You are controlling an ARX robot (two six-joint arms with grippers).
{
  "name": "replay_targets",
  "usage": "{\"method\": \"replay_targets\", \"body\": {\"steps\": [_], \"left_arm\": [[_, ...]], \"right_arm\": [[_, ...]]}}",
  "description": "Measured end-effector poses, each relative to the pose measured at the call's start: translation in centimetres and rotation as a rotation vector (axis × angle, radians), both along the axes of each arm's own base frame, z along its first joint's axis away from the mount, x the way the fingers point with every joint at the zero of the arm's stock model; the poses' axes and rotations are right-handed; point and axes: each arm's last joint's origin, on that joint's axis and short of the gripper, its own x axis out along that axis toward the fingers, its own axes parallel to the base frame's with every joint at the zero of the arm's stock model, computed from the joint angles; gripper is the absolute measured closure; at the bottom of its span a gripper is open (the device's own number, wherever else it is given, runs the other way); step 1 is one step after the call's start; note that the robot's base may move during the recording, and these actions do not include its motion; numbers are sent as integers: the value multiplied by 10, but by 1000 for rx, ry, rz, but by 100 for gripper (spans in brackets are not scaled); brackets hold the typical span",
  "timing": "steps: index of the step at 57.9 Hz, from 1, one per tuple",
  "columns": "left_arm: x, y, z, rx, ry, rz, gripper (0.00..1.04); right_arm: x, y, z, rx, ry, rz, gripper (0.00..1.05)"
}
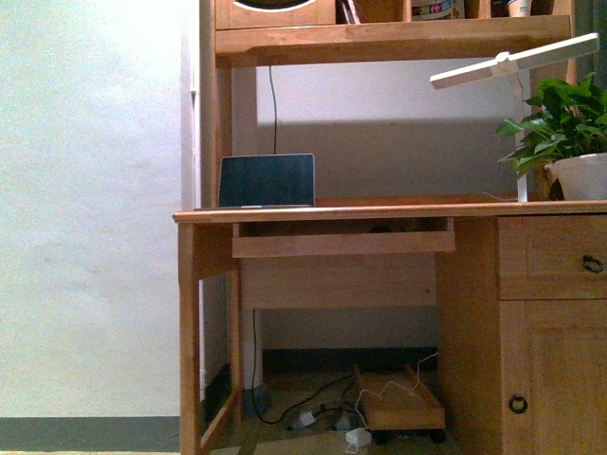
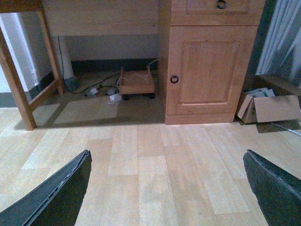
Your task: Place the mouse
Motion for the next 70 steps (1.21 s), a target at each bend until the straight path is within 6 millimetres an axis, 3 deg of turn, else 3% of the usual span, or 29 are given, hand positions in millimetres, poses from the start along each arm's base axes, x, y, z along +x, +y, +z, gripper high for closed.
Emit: {"method": "replay_targets", "body": {"steps": [70], "left_arm": [[0,0,0,0,0,0,8]], "right_arm": [[0,0,0,0,0,0,7]]}}
